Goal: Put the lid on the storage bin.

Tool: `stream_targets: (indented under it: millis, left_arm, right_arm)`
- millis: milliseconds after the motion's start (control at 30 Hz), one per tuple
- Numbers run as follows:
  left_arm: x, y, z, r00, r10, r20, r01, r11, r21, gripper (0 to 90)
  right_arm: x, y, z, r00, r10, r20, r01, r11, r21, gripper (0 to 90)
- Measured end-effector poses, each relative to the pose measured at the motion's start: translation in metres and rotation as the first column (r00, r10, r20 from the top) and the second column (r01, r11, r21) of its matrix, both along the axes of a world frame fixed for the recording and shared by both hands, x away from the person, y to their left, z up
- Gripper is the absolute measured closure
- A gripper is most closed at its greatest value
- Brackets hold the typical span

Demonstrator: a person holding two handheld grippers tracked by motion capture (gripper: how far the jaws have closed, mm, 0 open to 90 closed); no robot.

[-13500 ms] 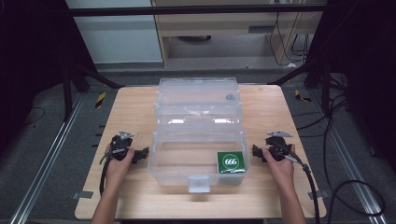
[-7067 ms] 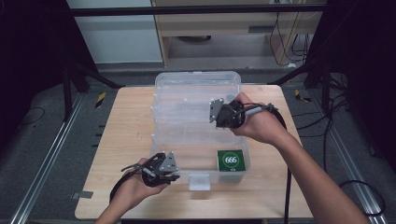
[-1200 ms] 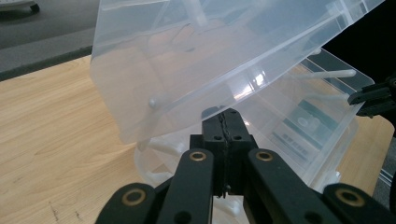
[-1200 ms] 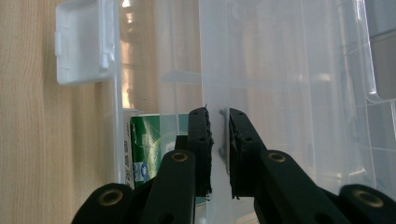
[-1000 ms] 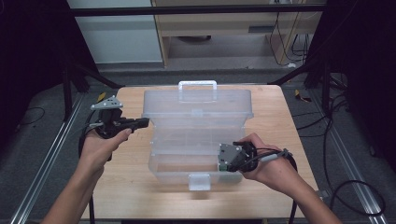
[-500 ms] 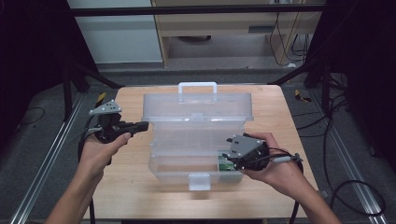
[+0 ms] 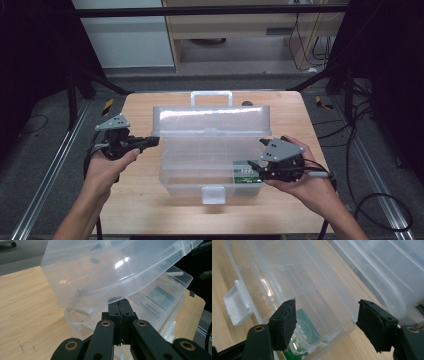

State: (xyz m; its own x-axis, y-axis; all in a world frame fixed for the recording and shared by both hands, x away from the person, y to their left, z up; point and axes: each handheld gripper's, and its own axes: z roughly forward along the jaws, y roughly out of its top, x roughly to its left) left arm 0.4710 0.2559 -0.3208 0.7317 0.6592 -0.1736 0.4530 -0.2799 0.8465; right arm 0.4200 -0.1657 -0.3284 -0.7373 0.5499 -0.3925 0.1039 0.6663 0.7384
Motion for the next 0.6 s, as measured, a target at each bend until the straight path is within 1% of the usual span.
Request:
stream_targets:
  millis: [133,267,467,600]
  left_arm:
    - [-0.004,0.000,-0.003,1.0000,-0.003,0.006,0.003,1.0000,0.005,90.0]
    - [-0.007,-0.001,-0.007,0.9999,-0.003,0.016,0.003,1.0000,0.008,90.0]
    - [-0.013,-0.002,-0.014,0.9996,-0.008,0.028,0.008,0.9997,0.025,90.0]
    - [-0.015,-0.002,-0.015,0.9995,-0.008,0.029,0.008,0.9997,0.025,90.0]
  right_arm:
    - [-0.002,-0.010,-0.002,0.9996,-0.030,0.001,0.030,0.9994,0.017,32.4]
    - [-0.004,-0.021,-0.005,0.9986,-0.054,-0.001,0.054,0.9983,0.022,34.3]
    - [-0.011,-0.033,-0.007,0.9974,-0.073,0.001,0.072,0.9967,0.036,37.7]
    - [-0.010,-0.040,-0.010,0.9958,-0.091,-0.005,0.091,0.9953,0.033,38.7]
